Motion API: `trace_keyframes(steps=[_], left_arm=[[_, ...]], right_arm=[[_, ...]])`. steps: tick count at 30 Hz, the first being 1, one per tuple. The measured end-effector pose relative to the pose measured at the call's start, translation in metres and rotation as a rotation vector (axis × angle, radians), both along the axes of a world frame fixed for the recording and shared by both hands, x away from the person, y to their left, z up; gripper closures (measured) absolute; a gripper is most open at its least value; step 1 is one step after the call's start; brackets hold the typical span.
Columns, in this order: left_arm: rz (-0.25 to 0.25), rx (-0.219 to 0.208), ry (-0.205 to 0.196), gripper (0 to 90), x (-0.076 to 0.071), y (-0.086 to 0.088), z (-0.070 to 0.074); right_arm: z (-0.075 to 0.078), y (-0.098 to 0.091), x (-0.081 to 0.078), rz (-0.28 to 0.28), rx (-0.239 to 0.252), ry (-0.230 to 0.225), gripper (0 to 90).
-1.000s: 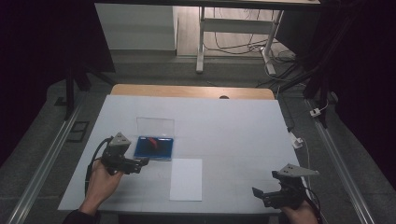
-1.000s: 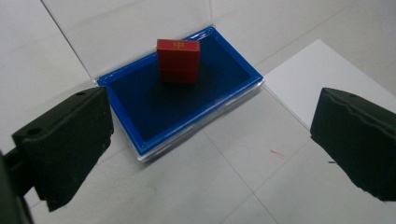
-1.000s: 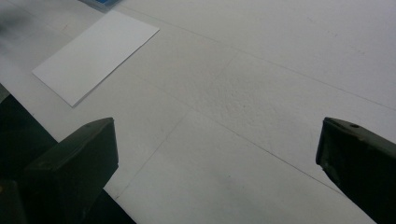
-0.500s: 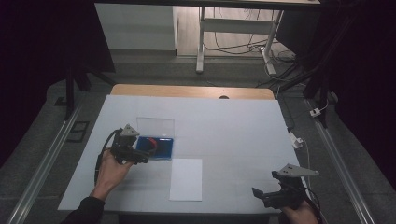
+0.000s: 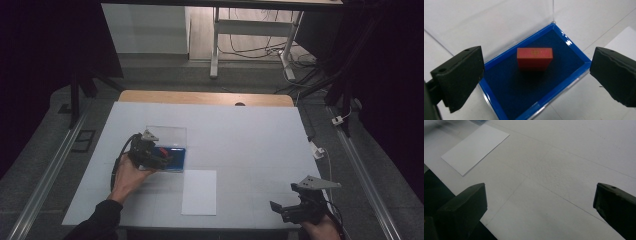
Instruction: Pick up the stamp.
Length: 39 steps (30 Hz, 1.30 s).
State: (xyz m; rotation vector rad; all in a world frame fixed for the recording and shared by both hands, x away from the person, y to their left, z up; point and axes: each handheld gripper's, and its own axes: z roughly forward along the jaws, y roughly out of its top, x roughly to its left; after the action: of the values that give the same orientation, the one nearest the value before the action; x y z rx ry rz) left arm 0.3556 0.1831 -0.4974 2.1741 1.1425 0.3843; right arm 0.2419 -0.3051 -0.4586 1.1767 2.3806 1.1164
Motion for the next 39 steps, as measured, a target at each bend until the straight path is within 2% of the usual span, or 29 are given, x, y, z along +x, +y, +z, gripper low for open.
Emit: trace_keyframes(steps=[4, 6, 7, 8, 9, 15, 17, 18, 20, 21, 29, 36, 39], left_arm=[[0.000, 0.028, 0.002, 6.9, 0.004, -0.001, -0.002], [-0.010, 0.022, 0.006, 15.0, 0.005, 0.000, -0.002], [-0.013, 0.028, 0.008, 22.0, 0.006, 0.000, -0.002], [-0.018, 0.030, 0.011, 22.0, 0.006, 0.000, -0.002], [-0.016, 0.034, 0.008, 27.2, 0.007, 0.000, -0.002], [-0.013, 0.019, 0.013, 39.7, 0.009, 0.001, -0.001], [-0.008, 0.020, 0.019, 41.4, 0.010, 0.001, -0.001], [-0.009, 0.016, 0.024, 47.4, 0.010, 0.002, -0.001], [-0.016, 0.009, 0.030, 49.8, 0.011, 0.001, -0.001], [-0.023, 0.007, 0.031, 57.2, 0.011, 0.001, -0.001], [-0.012, 0.031, 0.022, 58.4, 0.011, -0.003, 0.001], [0.008, -0.022, 0.002, 58.4, 0.008, 0.002, 0.009], [-0.007, -0.021, -0.013, 58.4, 0.005, 0.001, 0.012]], right_arm=[[0.000, 0.000, 0.000, 0.000, -0.003, -0.001, 0.0], [0.000, 0.000, 0.000, 0.001, -0.001, -0.002, 0.0], [0.000, 0.000, 0.000, 0.001, -0.001, -0.002, 0.0], [0.000, 0.000, 0.000, 0.001, -0.001, -0.002, 0.0], [0.000, 0.000, 0.000, 0.001, -0.001, -0.002, 0.0], [0.000, 0.000, 0.000, 0.001, -0.002, -0.001, 0.0], [0.000, 0.000, 0.000, 0.001, -0.001, -0.002, 0.0], [0.000, 0.000, 0.000, 0.001, -0.002, -0.002, 0.0], [0.000, 0.000, 0.000, 0.001, -0.002, -0.002, 0.0], [0.000, 0.000, 0.000, 0.002, -0.003, -0.001, 0.0], [0.000, 0.001, 0.000, 0.003, -0.002, 0.000, 0.0], [0.000, 0.000, -0.001, 0.004, -0.004, -0.002, 0.0], [0.000, 0.000, -0.001, 0.005, -0.003, -0.004, 0.0]])
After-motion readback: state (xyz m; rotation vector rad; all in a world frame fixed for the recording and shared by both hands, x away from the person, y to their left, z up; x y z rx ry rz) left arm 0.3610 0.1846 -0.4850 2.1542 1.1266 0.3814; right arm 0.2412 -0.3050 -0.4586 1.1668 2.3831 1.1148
